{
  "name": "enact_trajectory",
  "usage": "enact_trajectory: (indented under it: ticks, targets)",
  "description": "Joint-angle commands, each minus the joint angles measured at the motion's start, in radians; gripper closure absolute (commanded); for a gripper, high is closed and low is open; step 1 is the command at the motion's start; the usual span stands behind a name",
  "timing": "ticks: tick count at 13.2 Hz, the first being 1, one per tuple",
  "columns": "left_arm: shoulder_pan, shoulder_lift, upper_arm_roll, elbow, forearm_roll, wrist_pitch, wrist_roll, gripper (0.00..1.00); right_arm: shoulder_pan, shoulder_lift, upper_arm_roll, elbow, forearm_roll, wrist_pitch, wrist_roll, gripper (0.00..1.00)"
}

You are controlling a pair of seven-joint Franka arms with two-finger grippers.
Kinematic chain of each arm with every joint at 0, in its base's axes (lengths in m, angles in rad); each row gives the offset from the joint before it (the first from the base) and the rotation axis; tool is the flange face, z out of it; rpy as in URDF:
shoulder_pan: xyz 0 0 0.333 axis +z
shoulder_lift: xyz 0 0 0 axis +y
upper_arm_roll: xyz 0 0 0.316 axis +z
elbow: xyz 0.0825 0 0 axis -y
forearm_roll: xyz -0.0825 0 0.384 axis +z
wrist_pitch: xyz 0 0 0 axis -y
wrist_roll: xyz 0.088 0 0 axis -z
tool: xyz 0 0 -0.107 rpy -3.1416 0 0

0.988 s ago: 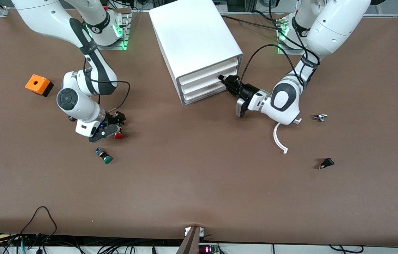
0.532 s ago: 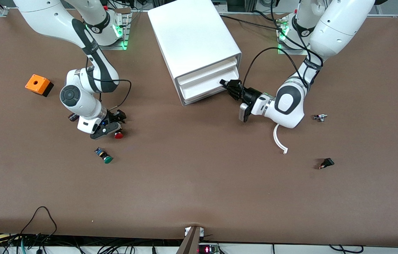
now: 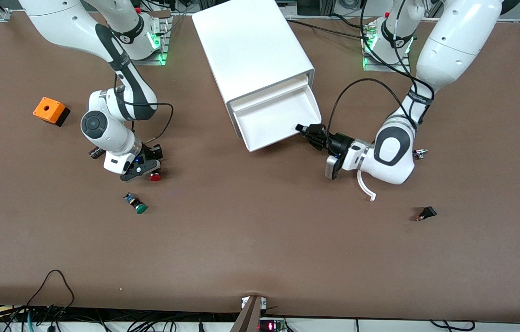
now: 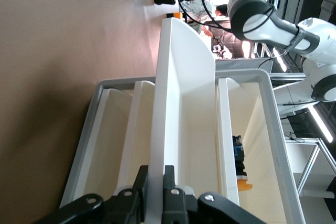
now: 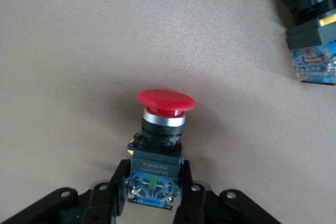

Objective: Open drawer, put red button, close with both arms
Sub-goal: 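Lift the red button with the right gripper while the left gripper withdraws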

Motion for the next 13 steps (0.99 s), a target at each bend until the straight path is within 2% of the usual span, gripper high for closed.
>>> enact_trajectory:
  ticks: [1, 5, 10, 12, 13]
  targets:
    - [0.004, 0.024, 0.022, 0.070, -0.002, -0.011, -0.033, 1.00, 0.002, -0.008, 0.004, -0.018, 0.013, 0.018, -0.018, 0.63]
    - [0.006, 0.049, 0.044, 0.115, 0.016, -0.010, -0.035, 1.00, 0.002, -0.001, 0.004, -0.013, 0.012, 0.016, -0.019, 0.70]
    - [0.006, 0.053, 0.059, 0.126, 0.016, -0.008, -0.036, 1.00, 0.004, -0.018, 0.004, 0.018, 0.004, 0.009, -0.050, 0.72]
    - [0.009, 0.053, 0.059, 0.121, 0.018, -0.007, -0.035, 0.01, 0.005, -0.025, 0.004, 0.019, 0.004, 0.009, -0.056, 0.74]
    - [0.015, 0.053, 0.062, 0.121, 0.018, -0.007, -0.036, 0.00, 0.004, -0.040, 0.004, 0.030, 0.004, 0.009, -0.059, 0.74]
